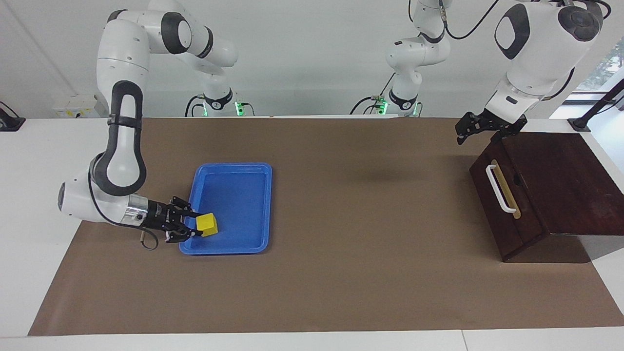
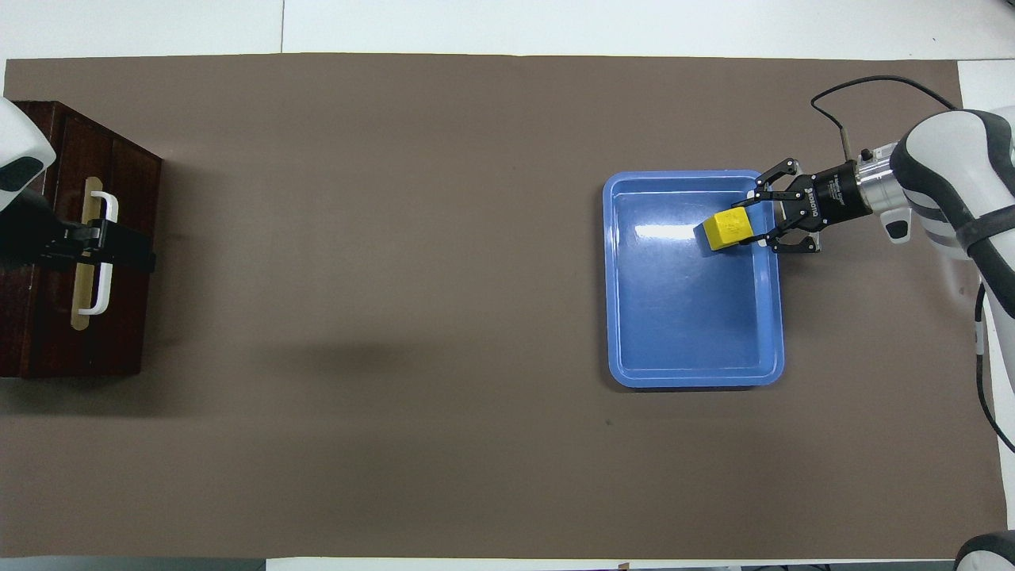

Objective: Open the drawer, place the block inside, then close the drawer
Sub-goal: 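Lift the yellow block out of the tray with the right gripper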

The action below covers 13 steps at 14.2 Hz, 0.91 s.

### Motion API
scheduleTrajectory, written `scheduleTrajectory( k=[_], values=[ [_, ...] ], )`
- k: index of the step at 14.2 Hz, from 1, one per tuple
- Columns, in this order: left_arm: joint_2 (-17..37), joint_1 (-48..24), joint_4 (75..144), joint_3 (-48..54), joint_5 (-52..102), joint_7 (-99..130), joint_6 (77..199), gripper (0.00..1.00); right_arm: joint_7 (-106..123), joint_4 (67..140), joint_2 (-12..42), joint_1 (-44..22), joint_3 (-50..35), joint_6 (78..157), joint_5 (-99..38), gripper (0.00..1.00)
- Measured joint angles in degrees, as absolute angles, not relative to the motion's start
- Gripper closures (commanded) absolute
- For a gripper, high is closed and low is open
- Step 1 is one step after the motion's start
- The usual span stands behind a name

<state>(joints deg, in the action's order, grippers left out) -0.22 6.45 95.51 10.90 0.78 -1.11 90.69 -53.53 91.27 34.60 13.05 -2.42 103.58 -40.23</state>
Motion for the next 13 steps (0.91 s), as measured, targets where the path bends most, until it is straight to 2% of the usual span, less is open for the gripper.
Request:
scheduleTrajectory(
  k=[6, 13],
  values=[
    [-0.2, 6.4, 95.5, 10.9, 0.8, -1.1, 90.7, 0.0, -57.5, 90.4, 31.1, 11.5, -2.5, 102.1, -40.2, 1.0],
    [-0.4, 6.4, 95.5, 10.9, 0.8, -1.1, 90.7, 0.0, -62.5, 89.8, 19.5, 9.9, -2.5, 93.2, -40.2, 1.0]
  ],
)
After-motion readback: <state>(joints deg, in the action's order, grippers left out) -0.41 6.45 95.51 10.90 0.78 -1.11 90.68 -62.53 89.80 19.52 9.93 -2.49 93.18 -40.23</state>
